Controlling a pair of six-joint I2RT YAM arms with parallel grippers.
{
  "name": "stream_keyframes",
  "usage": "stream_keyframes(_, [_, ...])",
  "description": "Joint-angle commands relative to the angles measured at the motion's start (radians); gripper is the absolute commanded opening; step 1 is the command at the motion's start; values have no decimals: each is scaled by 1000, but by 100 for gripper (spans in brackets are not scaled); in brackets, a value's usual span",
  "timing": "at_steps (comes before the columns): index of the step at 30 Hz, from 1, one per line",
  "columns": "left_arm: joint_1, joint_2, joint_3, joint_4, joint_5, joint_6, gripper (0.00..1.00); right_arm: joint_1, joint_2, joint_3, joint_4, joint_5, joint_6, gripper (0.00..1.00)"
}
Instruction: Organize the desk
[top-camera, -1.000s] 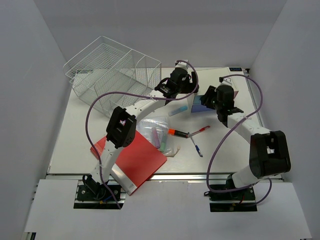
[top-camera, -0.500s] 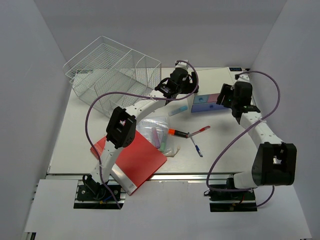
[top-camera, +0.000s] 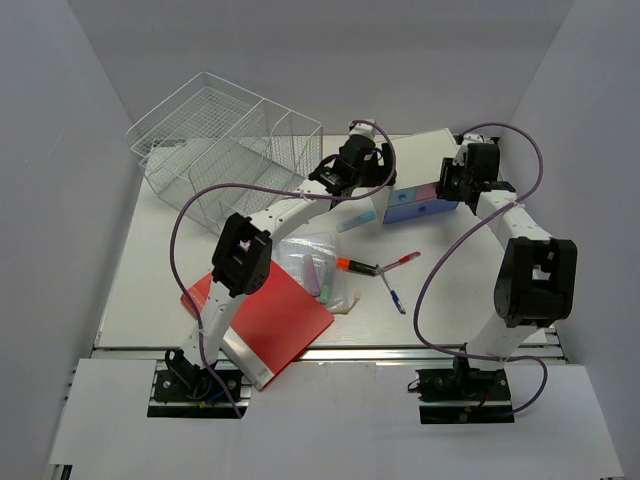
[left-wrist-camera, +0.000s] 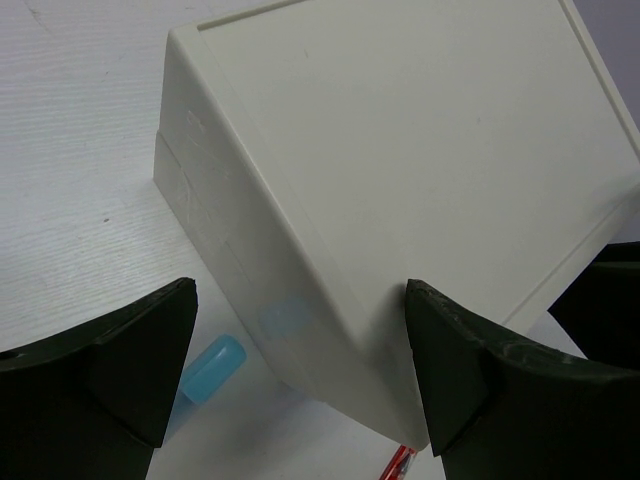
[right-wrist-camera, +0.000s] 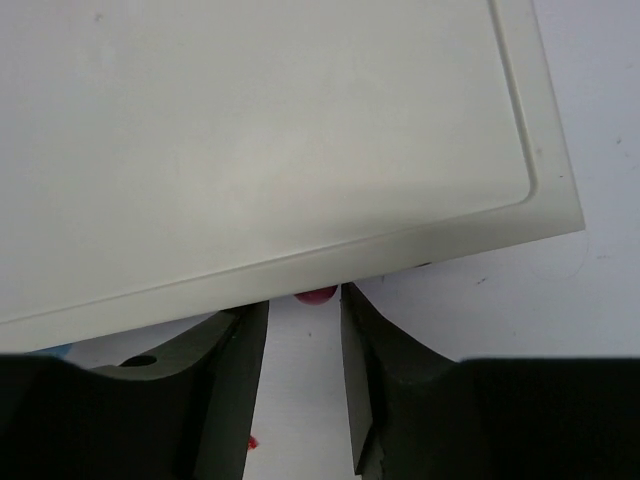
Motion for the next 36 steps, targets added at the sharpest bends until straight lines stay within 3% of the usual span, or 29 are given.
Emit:
stream_keyframes(1, [-6, 12, -25, -206, -24, 49, 93, 3, 15, 72, 39, -22, -1, 40])
stream_keyframes(9, [-6, 17, -24, -209, -21, 53, 93, 1, -12, 21, 87, -30, -13, 20])
stream_keyframes(14, [-6, 29, -10, -220, -22, 47, 93, -34, -41, -16, 44, -26, -30, 1])
stream_keyframes(20, [-6, 40, 4, -228, -31, 40, 93, -60, -150, -164, 1, -16, -88, 0])
stream_keyframes(22, [-6, 46, 7, -229, -27, 40, 93, -62, -169, -177, 30, -51, -107, 1])
stream_keyframes(25, [-6, 47, 7, -228, -27, 49, 93, -63, -132, -127, 41, -126, -123, 34])
stream_keyframes(27, [-6, 46, 6, -222, -16, 56, 93, -63, -86, -73, 36, -161, -130, 48])
stream_keyframes(36, [-6, 55, 3, -219, 9, 96, 92, -63, 20, 9, 85, -215, -177, 53])
